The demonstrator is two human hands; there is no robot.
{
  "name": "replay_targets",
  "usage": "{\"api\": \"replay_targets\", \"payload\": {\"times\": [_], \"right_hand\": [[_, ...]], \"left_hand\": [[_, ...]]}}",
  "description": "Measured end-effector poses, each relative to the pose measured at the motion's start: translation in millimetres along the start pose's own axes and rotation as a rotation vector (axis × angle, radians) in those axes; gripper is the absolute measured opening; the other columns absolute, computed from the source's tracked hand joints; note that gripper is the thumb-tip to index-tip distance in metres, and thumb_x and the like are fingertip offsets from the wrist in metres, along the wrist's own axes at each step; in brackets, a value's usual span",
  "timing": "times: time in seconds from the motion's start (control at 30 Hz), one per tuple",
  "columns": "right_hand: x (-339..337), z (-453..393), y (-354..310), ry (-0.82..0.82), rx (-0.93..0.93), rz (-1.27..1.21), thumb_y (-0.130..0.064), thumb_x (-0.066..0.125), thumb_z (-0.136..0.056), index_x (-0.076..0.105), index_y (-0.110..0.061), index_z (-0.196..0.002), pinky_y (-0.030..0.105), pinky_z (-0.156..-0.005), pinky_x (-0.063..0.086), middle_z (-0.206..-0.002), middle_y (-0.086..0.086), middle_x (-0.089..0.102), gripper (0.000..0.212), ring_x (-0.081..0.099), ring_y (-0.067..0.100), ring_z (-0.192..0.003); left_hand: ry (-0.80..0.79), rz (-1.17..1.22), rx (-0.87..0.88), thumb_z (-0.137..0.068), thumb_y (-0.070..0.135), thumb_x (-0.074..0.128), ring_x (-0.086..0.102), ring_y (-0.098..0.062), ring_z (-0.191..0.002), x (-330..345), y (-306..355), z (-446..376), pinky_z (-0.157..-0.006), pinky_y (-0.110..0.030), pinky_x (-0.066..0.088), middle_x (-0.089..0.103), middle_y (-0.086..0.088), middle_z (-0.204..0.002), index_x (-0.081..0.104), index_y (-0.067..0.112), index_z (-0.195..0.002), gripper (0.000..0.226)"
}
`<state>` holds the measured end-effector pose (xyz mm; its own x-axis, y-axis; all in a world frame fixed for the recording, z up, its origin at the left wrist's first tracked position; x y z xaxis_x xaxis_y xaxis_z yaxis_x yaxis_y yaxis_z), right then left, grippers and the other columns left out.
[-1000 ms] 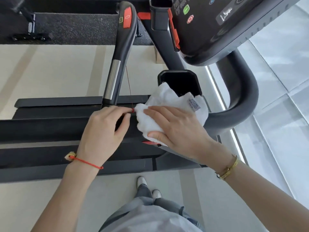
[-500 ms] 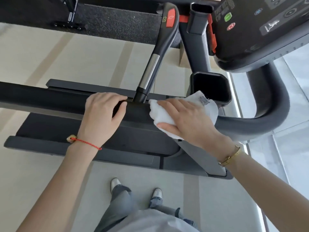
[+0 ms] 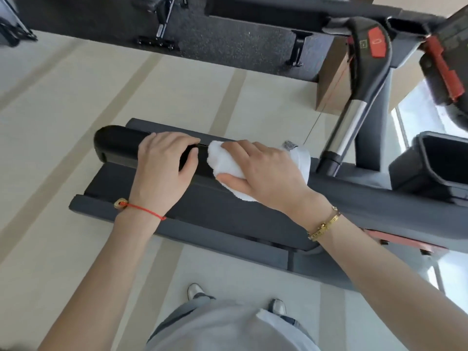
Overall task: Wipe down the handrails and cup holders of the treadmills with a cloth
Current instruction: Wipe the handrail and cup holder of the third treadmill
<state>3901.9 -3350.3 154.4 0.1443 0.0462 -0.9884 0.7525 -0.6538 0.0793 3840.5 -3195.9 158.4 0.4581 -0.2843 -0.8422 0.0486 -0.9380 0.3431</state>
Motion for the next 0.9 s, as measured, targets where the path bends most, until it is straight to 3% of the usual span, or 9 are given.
{"api": "replay_targets", "payload": {"times": [0.23,0.33,0.47,0.57,0.7,0.83,0.9], "right_hand": [[4,-75,-67,0.016,-0.013,-0.023,-0.069,0.011,-0.087,0.048,-0.024,-0.13,0.031,-0.057,0.038,-0.102,-0.006,0.063,0.072,0.06,0.017,-0.086],[6,-107,-97,0.008,-0.039,-0.02,-0.07,0.014,-0.086,0.047,-0.024,-0.13,0.028,-0.059,0.036,-0.106,-0.008,0.062,0.071,0.061,0.015,-0.09],[9,-144,-133,0.002,-0.087,-0.129,-0.068,0.036,-0.09,0.045,-0.025,-0.134,0.03,-0.066,0.043,-0.117,-0.007,0.06,0.063,0.059,0.016,-0.102],[8,-169,-162,-0.004,-0.164,-0.159,-0.065,0.042,-0.091,0.046,-0.025,-0.135,0.037,-0.073,0.05,-0.125,-0.006,0.057,0.06,0.055,0.018,-0.108],[7,-197,-198,-0.019,-0.299,-0.247,-0.052,0.047,-0.096,0.055,-0.02,-0.124,0.03,-0.075,0.039,-0.112,-0.003,0.061,0.044,0.054,0.02,-0.103],[7,-217,-244,-0.029,-0.386,-0.313,-0.049,0.046,-0.096,0.056,-0.019,-0.12,0.039,-0.074,0.046,-0.107,-0.002,0.061,0.04,0.056,0.02,-0.095],[10,-222,-271,-0.044,-0.441,-0.343,-0.049,0.047,-0.096,0.056,-0.018,-0.12,0.037,-0.071,0.047,-0.104,-0.001,0.061,0.04,0.056,0.02,-0.092]], "left_hand": [[0.005,0.025,-0.023,-0.094,0.015,0.056,0.061,-0.026,-0.108,-36,-94,-10,-0.099,-0.048,0.042,0.069,-0.001,-0.112,0.07,0.013,-0.111,0.022],[-0.012,0.039,-0.058,-0.094,0.015,0.056,0.059,-0.025,-0.113,-48,-127,-10,-0.102,-0.045,0.04,0.068,0.0,-0.117,0.068,0.013,-0.115,0.025],[-0.029,0.072,-0.13,-0.094,0.013,0.056,0.057,-0.028,-0.115,-66,-172,-3,-0.1,-0.044,0.042,0.066,-0.004,-0.12,0.066,0.01,-0.12,0.028],[-0.026,0.077,-0.186,-0.095,0.012,0.056,0.057,-0.027,-0.114,-79,-205,11,-0.1,-0.041,0.043,0.066,-0.005,-0.12,0.066,0.009,-0.12,0.027],[0.01,0.075,-0.292,-0.096,0.013,0.055,0.058,-0.026,-0.114,-102,-244,39,-0.098,-0.045,0.046,0.066,-0.004,-0.12,0.066,0.01,-0.121,0.027],[0.081,0.044,-0.416,-0.095,0.012,0.056,0.06,-0.025,-0.108,-127,-276,75,-0.093,-0.042,0.049,0.068,-0.003,-0.116,0.067,0.009,-0.119,0.026],[0.111,0.021,-0.482,-0.095,0.013,0.055,0.061,-0.023,-0.107,-138,-291,96,-0.095,-0.041,0.048,0.068,-0.003,-0.115,0.066,0.01,-0.119,0.026]]}}
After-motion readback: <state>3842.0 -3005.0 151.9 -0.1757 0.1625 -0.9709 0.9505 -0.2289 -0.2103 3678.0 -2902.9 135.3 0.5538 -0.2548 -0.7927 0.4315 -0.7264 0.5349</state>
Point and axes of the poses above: each hand's wrist, its own z-axis away from the middle knuckle, its own x-axis out of the palm, y = z × x, the point moved 6 cm from there along -z, towards the middle knuckle
